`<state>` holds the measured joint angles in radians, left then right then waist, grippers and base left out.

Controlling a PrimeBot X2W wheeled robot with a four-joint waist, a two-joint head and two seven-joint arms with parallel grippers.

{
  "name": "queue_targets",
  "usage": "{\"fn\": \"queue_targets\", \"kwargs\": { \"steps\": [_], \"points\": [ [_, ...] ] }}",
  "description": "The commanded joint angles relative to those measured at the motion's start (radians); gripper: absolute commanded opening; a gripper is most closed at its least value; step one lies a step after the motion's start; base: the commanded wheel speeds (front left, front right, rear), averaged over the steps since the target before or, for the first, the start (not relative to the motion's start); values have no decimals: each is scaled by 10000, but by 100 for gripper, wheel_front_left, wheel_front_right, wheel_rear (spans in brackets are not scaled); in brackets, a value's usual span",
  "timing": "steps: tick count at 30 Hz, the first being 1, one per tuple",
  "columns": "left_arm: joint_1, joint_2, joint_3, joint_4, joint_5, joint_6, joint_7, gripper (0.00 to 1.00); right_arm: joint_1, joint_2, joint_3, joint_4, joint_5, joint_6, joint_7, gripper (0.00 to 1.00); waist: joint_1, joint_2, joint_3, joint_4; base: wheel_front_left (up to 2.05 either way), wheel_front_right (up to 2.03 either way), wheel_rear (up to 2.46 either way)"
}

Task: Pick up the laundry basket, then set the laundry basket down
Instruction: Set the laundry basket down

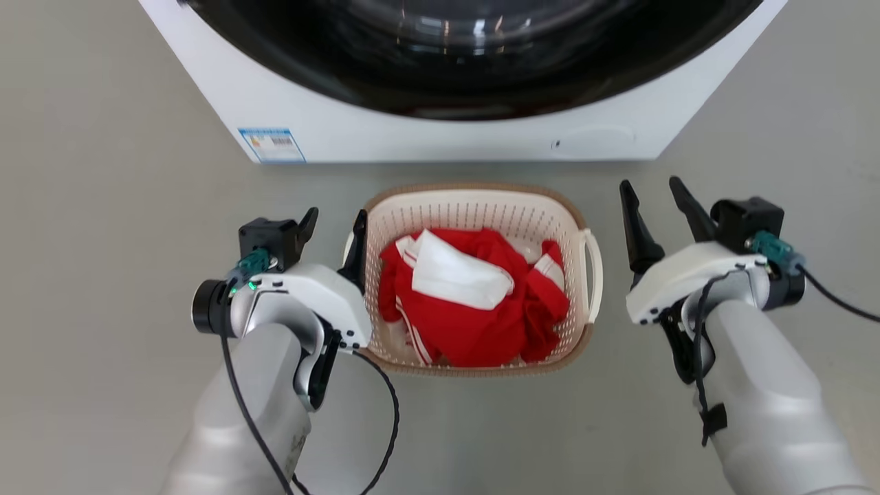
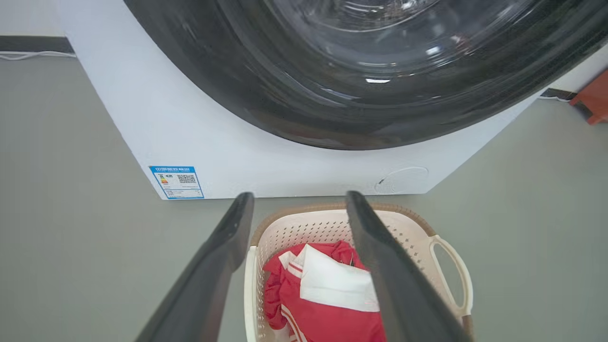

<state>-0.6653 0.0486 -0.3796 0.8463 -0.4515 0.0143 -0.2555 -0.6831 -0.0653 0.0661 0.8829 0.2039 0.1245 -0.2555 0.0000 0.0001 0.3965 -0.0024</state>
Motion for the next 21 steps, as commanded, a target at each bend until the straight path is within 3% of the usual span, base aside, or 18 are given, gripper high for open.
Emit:
{"fn": "queue_targets", "kwargs": {
  "steps": [1, 21],
  "points": [
    [215, 241, 371, -348, 170, -76, -63, 100, 305, 151, 142, -299, -92, 62, -63, 100, 0, -1, -463, -1, 0, 0, 0],
    [3595, 335, 2697, -2730, 1038, -529, -63, 100, 3156, 151, -101, -2269, -916, 62, -63, 100, 0, -1, -3035, -5, 0, 0, 0]
  ]
}}
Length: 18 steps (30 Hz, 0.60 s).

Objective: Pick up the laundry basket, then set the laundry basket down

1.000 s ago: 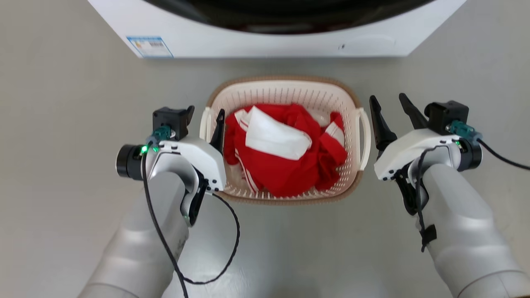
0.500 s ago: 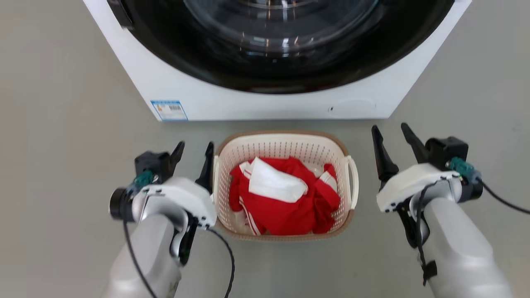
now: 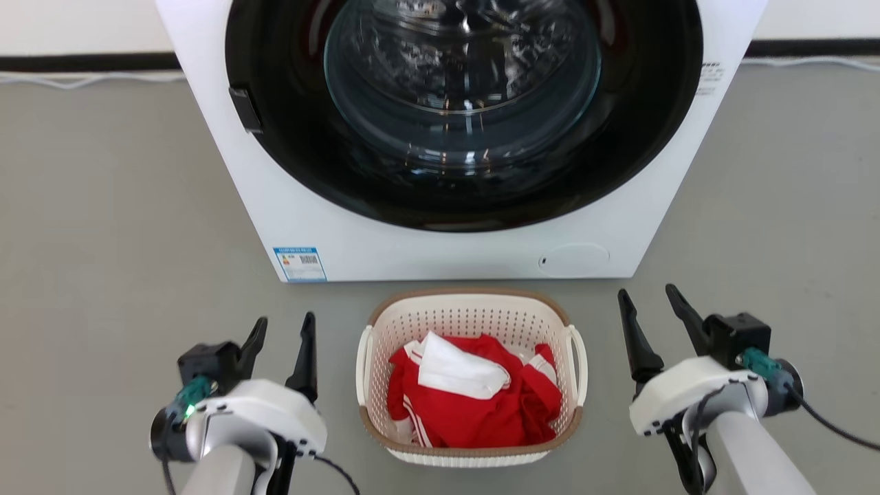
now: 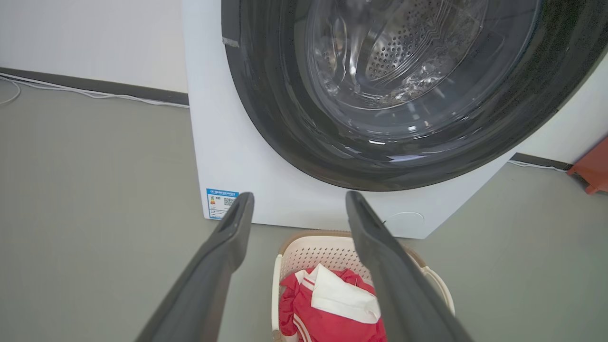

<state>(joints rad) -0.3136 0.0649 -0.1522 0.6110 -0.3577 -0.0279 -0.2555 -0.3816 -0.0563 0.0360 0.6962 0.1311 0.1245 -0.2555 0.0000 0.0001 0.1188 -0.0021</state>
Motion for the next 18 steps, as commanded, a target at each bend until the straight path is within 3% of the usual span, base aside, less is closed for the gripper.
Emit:
{"fn": "queue_targets", "kwargs": {
  "steps": [1, 18],
  "points": [
    [234, 165, 528, -502, 121, -116, -63, 100, 274, 61, 177, -531, -219, 62, -63, 100, 0, -1, -348, -16, 0, 0, 0],
    [2382, -38, 1367, -2517, 657, -31, -63, 100, 2311, 61, -195, -2685, -539, 62, -63, 100, 0, -1, -1343, -100, 0, 0, 0]
  ]
}}
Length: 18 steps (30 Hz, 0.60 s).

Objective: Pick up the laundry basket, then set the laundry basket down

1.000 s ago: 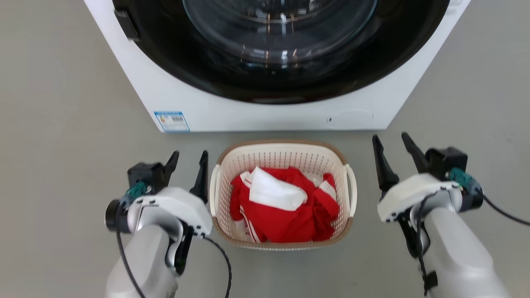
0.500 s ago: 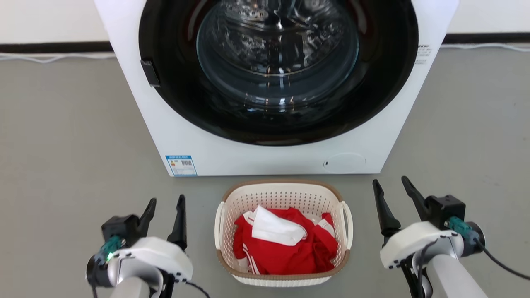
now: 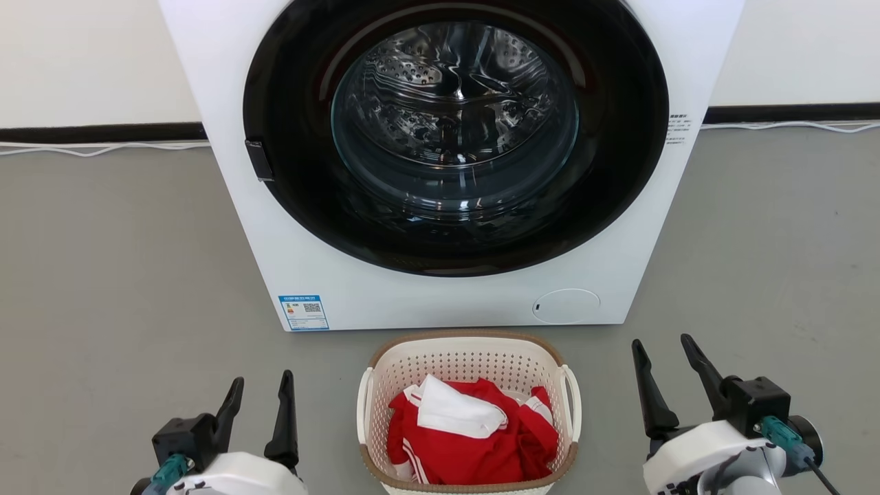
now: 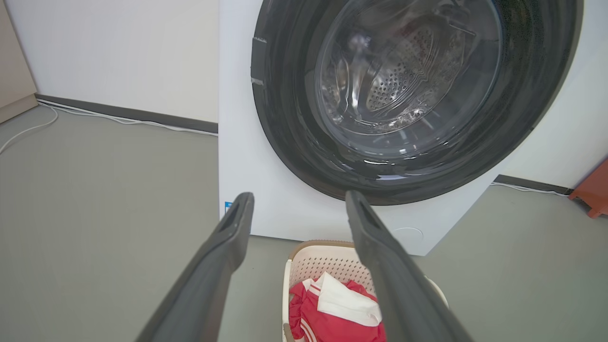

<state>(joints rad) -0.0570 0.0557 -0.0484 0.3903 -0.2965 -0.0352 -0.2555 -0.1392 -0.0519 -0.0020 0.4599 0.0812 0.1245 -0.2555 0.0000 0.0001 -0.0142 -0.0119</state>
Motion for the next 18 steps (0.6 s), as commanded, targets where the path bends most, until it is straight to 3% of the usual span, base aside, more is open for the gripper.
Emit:
{"fn": "queue_targets", "kwargs": {
  "steps": [1, 2, 3, 9, 18],
  "points": [
    [-130, 46, 334, -360, 50, 44, -63, 100, -48, 17, 173, -377, -38, 62, -63, 100, 0, -1, -34, -6, 0, 0, 0],
    [-83, 38, 353, -420, 51, 54, -63, 100, 14, 17, 147, -431, -30, 62, -63, 100, 0, -1, -60, -10, 0, 0, 0],
    [146, -13, 25, -90, 0, 2, 0, 0, 174, 4, -38, -138, 0, -2, 0, 0, 0, -1, -61, -9, 0, 0, 0],
    [504, -112, 44, 479, -142, -9, 72, 0, 595, 44, -33, 426, 154, -9, 70, 0, 0, -1, -64, -5, 0, 0, 0],
    [408, -106, 208, 267, -1512, -108, 452, 0, 581, 41, -132, 137, 1759, -1, 443, 0, 1, -1, -39, 7, 0, 0, 0]
  ]
}}
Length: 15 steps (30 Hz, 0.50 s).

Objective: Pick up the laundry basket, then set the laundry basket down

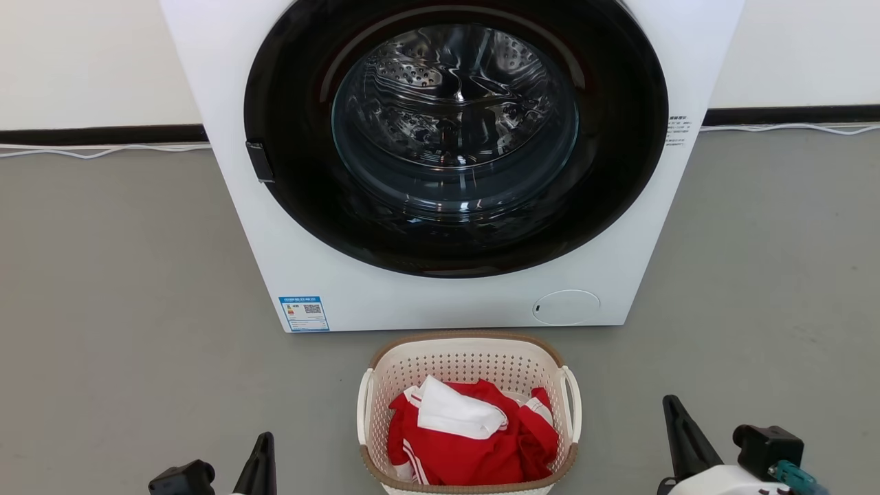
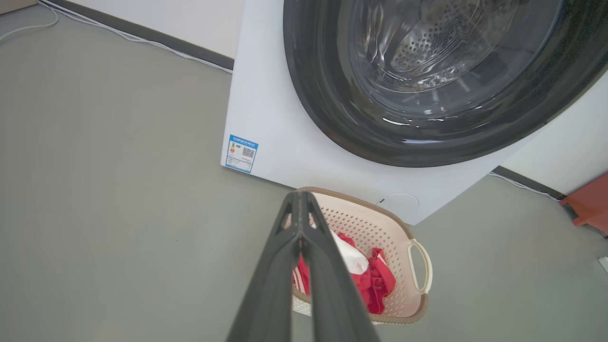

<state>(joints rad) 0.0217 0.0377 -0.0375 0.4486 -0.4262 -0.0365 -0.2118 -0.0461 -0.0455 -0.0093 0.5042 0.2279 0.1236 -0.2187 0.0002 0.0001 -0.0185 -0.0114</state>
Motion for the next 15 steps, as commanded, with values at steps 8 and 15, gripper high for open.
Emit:
{"fn": "queue_targets", "kwargs": {
  "steps": [8, 15],
  "points": [
    [-435, 77, 183, -429, -952, -148, 214, 0, -360, -24, -112, -459, 1150, 12, 271, 0, -2, -1, 17, 9, 0, 0, 0],
    [-492, 81, 270, -538, -1684, -202, 416, 0, -376, -25, -173, -605, 2002, 16, 474, 0, -2, -1, 31, 16, 0, 0, 0]
  ]
}}
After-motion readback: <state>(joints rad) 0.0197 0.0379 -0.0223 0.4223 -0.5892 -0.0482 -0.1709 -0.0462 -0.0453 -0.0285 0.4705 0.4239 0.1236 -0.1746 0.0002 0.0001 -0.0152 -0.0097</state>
